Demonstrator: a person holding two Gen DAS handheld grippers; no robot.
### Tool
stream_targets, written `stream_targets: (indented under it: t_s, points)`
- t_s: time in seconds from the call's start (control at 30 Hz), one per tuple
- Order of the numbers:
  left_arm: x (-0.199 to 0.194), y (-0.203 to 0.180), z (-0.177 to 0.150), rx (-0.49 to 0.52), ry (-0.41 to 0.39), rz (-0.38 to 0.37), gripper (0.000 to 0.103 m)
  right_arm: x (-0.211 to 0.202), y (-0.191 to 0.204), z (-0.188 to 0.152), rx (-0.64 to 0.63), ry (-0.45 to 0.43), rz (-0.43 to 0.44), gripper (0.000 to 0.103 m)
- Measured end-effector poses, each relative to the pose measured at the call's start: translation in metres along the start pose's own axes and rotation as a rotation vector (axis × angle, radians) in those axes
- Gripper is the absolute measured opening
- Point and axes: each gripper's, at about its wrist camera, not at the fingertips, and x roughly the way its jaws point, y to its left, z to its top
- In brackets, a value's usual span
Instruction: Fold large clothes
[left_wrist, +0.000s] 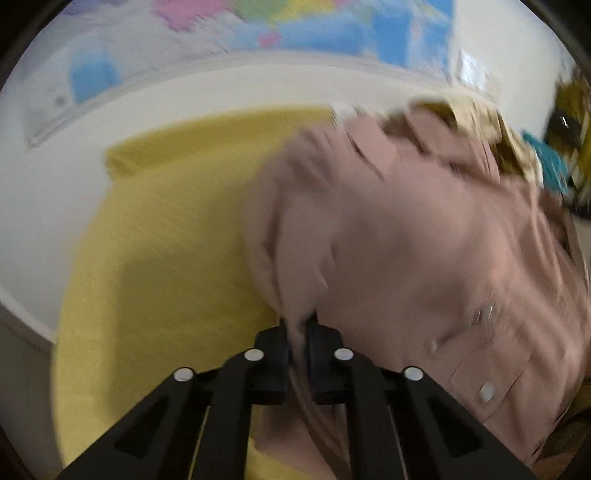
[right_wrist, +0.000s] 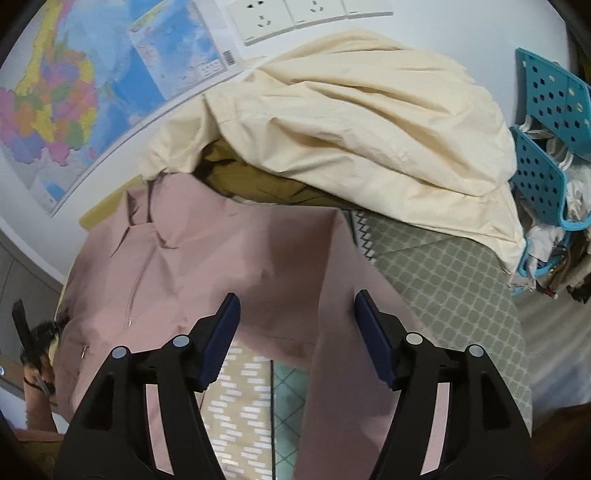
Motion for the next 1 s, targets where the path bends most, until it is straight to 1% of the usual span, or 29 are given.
stream_targets:
  t_s: [0.03,0.07,0.1,0.13,0.17,0.2,0.23,0.27,0.3,0.33,0.37,0.4,0.43,0.47,0.5,0.53,0.57,0.63,0.67,0.7,0.73,0.77,0.8,0.83,0.87,0.93,1.0]
  points:
    - [-0.011,0.000,0.007,0.010,-0.028,0.037,0.003,0.002,-0.002,-0.001,0.001,0.002,0.000,0.063]
    - [-0.028,-0.001,0.020,0.044,-0.064,0.115,0.003,0.004,-0.003,-0.001,0.010,0.002,0.003,0.063]
    - [-0.039,-0.003,0.030,0.066,-0.082,0.173,0.003,0.005,-0.005,-0.001,0.016,0.003,0.006,0.063]
    - [-0.052,-0.007,0.043,0.106,-0.111,0.248,0.004,0.006,-0.009,-0.002,0.031,0.003,0.011,0.062]
    - [-0.058,-0.013,0.048,0.143,-0.128,0.305,0.005,0.006,-0.012,-0.003,0.041,0.000,0.017,0.062]
    - [-0.058,-0.023,0.051,0.208,-0.140,0.397,0.011,0.006,-0.014,-0.004,0.046,0.001,0.025,0.062]
    - [-0.050,-0.035,0.051,0.283,-0.129,0.515,0.019,0.006,-0.014,-0.006,0.048,0.001,0.024,0.062]
    - [-0.042,-0.039,0.050,0.312,-0.109,0.581,0.041,0.006,-0.016,-0.009,0.048,0.000,0.017,0.064]
    - [-0.027,-0.040,0.046,0.329,-0.068,0.620,0.052,0.006,-0.017,-0.011,0.044,0.004,0.018,0.067]
    - [-0.012,-0.038,0.041,0.330,-0.016,0.605,0.051,0.006,-0.018,-0.013,0.040,0.008,0.019,0.069]
    - [-0.003,-0.034,0.037,0.314,0.014,0.596,0.051,0.006,-0.019,-0.017,0.037,0.013,0.015,0.075]
    - [0.005,-0.028,0.034,0.268,0.042,0.596,0.051,0.006,-0.020,-0.018,0.035,0.016,0.013,0.079]
    - [0.006,-0.021,0.033,0.204,0.047,0.575,0.051,0.005,-0.022,-0.022,0.030,0.022,0.004,0.080]
    - [-0.005,-0.008,0.033,0.083,0.000,0.470,0.051,0.003,-0.024,-0.025,0.029,0.026,-0.015,0.083]
    - [-0.020,0.004,0.035,-0.035,-0.063,0.367,0.056,0.001,-0.027,-0.029,0.032,0.028,-0.025,0.089]
    - [-0.027,0.009,0.034,-0.086,-0.091,0.329,0.060,-0.001,-0.028,-0.032,0.035,0.029,-0.025,0.090]
    - [-0.038,0.012,0.034,-0.122,-0.133,0.301,0.061,-0.004,-0.030,-0.037,0.033,0.028,-0.027,0.091]
    - [-0.051,0.002,0.036,-0.093,-0.190,0.307,0.069,-0.006,-0.027,-0.043,0.002,0.036,-0.025,0.093]
    - [-0.056,-0.009,0.039,-0.058,-0.217,0.292,0.075,-0.004,-0.023,-0.047,-0.024,0.042,-0.031,0.093]
    - [-0.057,-0.016,0.038,-0.042,-0.229,0.276,0.077,0.001,-0.017,-0.051,-0.065,0.056,-0.053,0.092]
    - [-0.057,-0.028,0.042,-0.019,-0.243,0.244,0.078,0.006,-0.013,-0.053,-0.089,0.069,-0.065,0.088]
    - [-0.057,-0.043,0.044,0.003,-0.251,0.221,0.079,0.012,-0.012,-0.054,-0.100,0.088,-0.074,0.061]
    - [-0.055,-0.055,0.047,0.028,-0.258,0.198,0.079,0.018,-0.014,-0.053,-0.085,0.123,-0.072,0.031]
    - [-0.056,-0.063,0.049,0.040,-0.261,0.184,0.079,0.018,-0.016,-0.051,-0.065,0.138,-0.046,0.020]
    - [-0.054,-0.074,0.051,0.064,-0.265,0.149,0.079,0.011,-0.019,-0.046,-0.033,0.132,0.025,0.012]
    - [-0.050,-0.092,0.053,0.100,-0.271,0.098,0.082,-0.011,-0.016,-0.035,-0.011,0.104,0.140,0.011]
    - [-0.043,-0.111,0.058,0.136,-0.259,0.019,0.083,-0.040,0.000,-0.018,-0.035,0.080,0.245,0.011]
